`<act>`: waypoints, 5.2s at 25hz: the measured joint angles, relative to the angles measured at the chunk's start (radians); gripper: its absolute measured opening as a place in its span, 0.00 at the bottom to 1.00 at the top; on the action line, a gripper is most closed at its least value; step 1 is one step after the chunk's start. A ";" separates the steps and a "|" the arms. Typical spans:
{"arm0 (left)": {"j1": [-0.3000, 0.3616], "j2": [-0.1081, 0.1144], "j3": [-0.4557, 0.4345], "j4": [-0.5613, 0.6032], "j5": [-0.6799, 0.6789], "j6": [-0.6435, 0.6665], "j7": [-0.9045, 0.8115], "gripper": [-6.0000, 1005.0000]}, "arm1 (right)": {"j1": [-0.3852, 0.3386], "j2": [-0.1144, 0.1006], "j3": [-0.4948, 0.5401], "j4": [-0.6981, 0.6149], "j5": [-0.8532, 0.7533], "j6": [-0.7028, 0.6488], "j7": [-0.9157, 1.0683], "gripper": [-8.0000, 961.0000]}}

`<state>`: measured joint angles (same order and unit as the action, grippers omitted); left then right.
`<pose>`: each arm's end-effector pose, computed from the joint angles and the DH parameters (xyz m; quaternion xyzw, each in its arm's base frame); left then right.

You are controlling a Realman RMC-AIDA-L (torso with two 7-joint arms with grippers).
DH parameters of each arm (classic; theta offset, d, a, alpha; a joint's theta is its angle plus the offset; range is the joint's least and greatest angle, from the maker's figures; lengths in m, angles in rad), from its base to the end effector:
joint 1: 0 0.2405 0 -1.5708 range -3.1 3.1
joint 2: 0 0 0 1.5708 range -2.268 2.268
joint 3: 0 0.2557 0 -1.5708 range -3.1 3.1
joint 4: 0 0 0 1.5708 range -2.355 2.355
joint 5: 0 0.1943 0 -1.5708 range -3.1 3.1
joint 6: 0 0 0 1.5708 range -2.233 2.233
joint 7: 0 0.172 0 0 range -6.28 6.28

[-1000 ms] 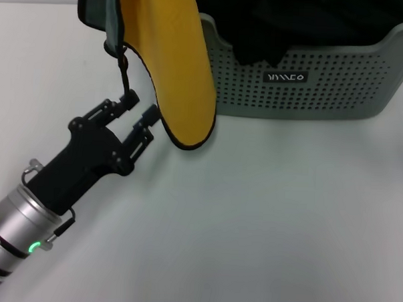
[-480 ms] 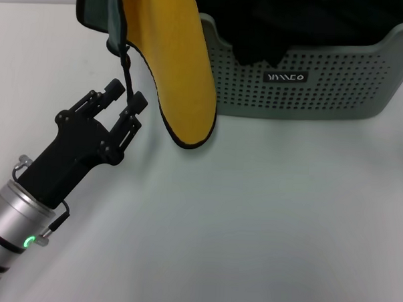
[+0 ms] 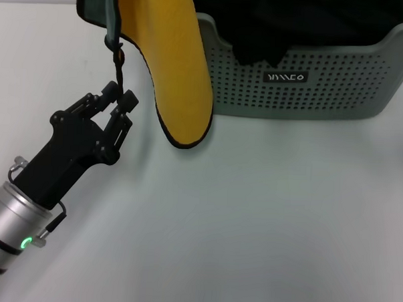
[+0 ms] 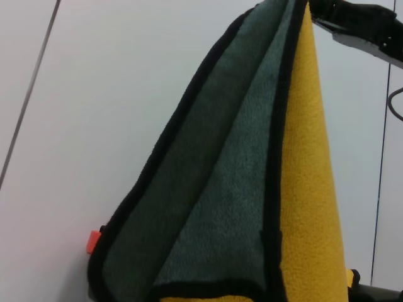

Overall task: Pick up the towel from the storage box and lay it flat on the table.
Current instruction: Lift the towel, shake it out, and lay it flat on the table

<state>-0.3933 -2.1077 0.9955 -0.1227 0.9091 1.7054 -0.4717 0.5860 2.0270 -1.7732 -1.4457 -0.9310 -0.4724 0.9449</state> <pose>-0.2613 0.2630 -0.0419 -0.7612 -0.2056 -0.4735 0.3925 -0.0424 0.3689 0.0107 -0.8239 -0.1719 0.3922 0.3713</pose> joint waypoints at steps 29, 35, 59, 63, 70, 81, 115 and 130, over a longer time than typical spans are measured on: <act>0.156 0.104 0.140 0.564 0.122 0.137 -0.799 0.02 | -0.274 -0.046 0.105 -0.151 -0.438 -0.466 0.719 0.03; 0.169 0.139 0.137 0.698 0.185 0.195 -0.982 0.02 | -0.367 -0.036 0.196 -0.238 -0.538 -0.628 0.846 0.04; 0.336 0.194 0.248 1.307 0.216 0.332 -1.339 0.03 | -0.570 -0.032 0.709 -0.525 -0.597 -1.154 1.111 0.04; 0.330 0.196 0.254 1.339 0.184 0.332 -1.392 0.03 | -0.570 -0.031 0.751 -0.578 -0.587 -1.225 1.149 0.04; 0.351 0.197 0.247 1.403 0.156 0.331 -1.450 0.03 | -0.578 -0.030 0.837 -0.591 -0.533 -1.363 1.200 0.04; 0.460 0.189 0.247 1.422 0.163 0.332 -1.441 0.04 | -0.676 -0.016 0.842 -0.555 -0.398 -1.530 1.214 0.04; 0.049 0.136 0.067 0.610 0.572 -0.131 -1.088 0.05 | -0.153 -0.002 0.688 0.736 -0.584 -1.078 0.595 0.05; 0.065 0.126 -0.020 0.610 0.602 -0.343 -1.044 0.06 | -0.020 0.001 0.310 0.808 -0.425 -0.550 0.550 0.05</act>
<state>-0.3285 -1.9820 0.9759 0.4869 1.5111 1.3627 -1.5154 0.5663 2.0279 -1.4635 -0.6377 -1.3557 -1.0220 1.4951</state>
